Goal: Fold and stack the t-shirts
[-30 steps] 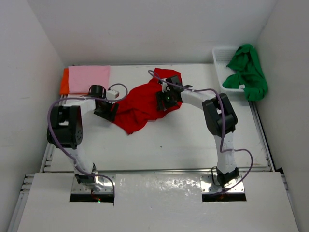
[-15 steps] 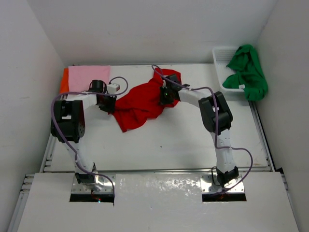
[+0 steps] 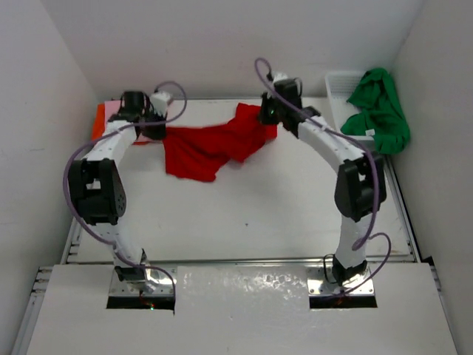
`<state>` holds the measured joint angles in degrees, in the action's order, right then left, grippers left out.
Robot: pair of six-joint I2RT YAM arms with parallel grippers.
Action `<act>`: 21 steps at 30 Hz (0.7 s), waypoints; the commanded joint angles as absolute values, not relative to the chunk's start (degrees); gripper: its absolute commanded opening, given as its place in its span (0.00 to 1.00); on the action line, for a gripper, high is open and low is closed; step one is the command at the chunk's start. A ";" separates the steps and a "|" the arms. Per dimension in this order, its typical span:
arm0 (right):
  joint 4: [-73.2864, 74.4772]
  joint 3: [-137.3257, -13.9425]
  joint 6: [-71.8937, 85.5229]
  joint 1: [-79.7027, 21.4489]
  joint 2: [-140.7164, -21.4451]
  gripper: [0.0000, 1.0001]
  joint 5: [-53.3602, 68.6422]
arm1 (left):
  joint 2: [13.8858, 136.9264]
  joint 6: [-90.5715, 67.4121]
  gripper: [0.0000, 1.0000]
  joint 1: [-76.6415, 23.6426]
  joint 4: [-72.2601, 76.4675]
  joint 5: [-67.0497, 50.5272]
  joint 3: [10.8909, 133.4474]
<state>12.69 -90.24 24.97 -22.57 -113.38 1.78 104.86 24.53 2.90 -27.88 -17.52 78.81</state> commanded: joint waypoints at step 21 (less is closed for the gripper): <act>10.89 -44.85 14.58 -16.79 -56.20 0.29 1.49 | 80.78 59.58 0.21 -7.21 -75.50 -17.54 77.51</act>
